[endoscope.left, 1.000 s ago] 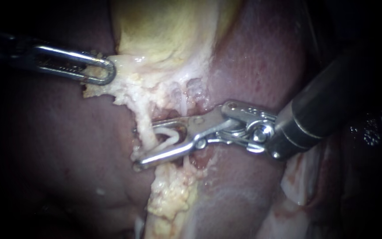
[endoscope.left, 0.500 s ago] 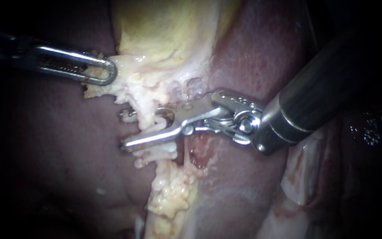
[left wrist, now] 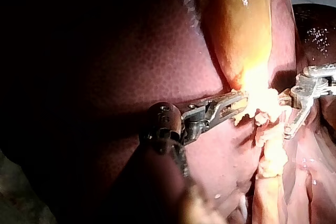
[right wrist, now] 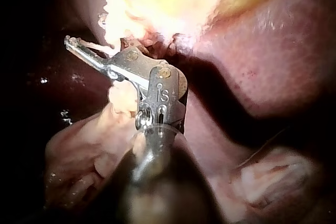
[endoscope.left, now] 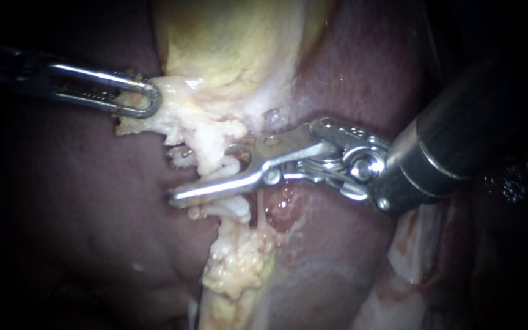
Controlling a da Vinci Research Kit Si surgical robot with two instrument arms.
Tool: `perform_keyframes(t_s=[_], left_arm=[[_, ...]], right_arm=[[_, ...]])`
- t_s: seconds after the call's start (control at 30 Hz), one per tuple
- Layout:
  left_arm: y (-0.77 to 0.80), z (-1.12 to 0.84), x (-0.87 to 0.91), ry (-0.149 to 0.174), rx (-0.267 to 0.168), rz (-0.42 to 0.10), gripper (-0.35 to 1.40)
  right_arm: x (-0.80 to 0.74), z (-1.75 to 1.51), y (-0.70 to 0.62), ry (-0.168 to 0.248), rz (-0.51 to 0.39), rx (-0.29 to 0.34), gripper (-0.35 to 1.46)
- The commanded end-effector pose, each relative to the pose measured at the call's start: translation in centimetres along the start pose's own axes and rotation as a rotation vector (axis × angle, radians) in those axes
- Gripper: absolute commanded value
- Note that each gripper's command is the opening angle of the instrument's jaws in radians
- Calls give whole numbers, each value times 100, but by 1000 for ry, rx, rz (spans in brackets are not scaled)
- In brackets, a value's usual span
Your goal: Clipping third clip left tube
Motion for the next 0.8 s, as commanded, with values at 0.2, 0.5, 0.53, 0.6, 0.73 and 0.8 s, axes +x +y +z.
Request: perform_keyframes(t_s=[0.2,0.5,0.53,0.6,0.73,0.8], left_arm=[[0,1,-1,-2,-2,1,-35],[0,1,-1,-2,-2,1,-35],[0,1,-1,-2,-2,1,-35],[0,1,-1,-2,-2,1,-35],[0,1,-1,-2,-2,1,-35],[0,1,-1,-2,-2,1,-35]], right_arm=[[-2,-5,0,0,34,-2,3],[-3,-11,-3,3,93,-7,-35],[-3,-12,-3,6,93,-14,-35],[-4,-12,-3,4,93,-16,-35],[-5,-12,-3,4,92,-19,-35],[-5,-12,-3,4,92,-19,-35]])
